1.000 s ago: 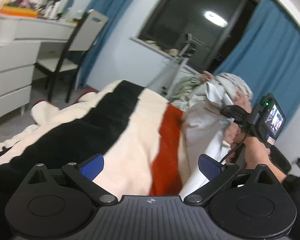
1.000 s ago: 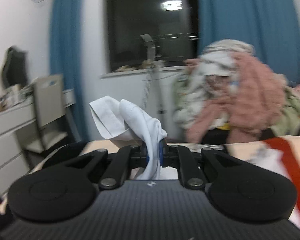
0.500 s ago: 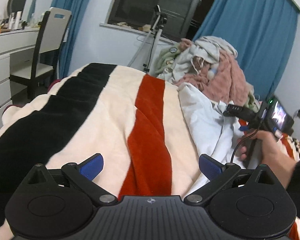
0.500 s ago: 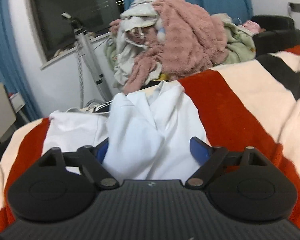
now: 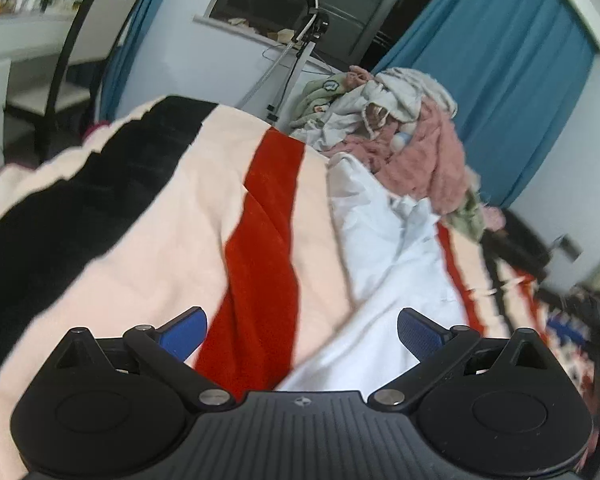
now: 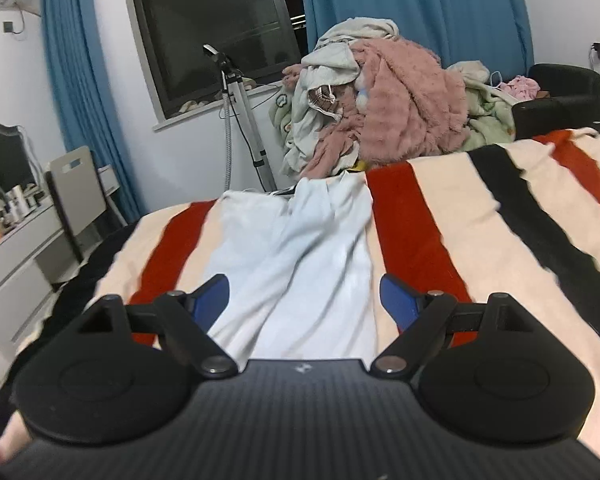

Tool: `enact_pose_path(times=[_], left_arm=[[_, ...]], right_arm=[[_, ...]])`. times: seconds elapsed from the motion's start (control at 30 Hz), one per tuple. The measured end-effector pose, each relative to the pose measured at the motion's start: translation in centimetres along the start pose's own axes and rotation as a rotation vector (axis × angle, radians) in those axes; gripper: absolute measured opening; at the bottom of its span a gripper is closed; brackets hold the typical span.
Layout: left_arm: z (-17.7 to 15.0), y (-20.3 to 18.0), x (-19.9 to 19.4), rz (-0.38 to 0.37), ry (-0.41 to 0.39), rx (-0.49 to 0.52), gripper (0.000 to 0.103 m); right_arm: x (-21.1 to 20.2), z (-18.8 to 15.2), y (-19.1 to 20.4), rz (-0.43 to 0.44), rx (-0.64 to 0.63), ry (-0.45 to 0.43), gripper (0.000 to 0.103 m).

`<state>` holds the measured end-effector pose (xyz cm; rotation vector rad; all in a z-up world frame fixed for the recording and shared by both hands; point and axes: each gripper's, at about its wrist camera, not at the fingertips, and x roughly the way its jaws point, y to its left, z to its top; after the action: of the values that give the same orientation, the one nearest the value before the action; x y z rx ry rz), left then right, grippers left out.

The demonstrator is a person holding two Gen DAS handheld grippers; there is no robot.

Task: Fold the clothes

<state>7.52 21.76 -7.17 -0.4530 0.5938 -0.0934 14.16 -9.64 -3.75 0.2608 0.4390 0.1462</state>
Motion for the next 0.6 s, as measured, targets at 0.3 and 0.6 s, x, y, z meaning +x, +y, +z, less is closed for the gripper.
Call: enact_pose_path(times=[0.3, 0.6], left_arm=[[-1.8, 2.8, -3.8, 0.100, 0.084, -0.175, 0.100], [-4.2, 6.3, -3.3, 0.192, 0.183, -0.359, 0.083]], right_arm=[[-13.0, -5.7, 1.6, 0.054, -0.036, 0.010, 0.084], [-17.1, -4.6, -4.0, -0.046, 0.080, -0.001, 0.084]])
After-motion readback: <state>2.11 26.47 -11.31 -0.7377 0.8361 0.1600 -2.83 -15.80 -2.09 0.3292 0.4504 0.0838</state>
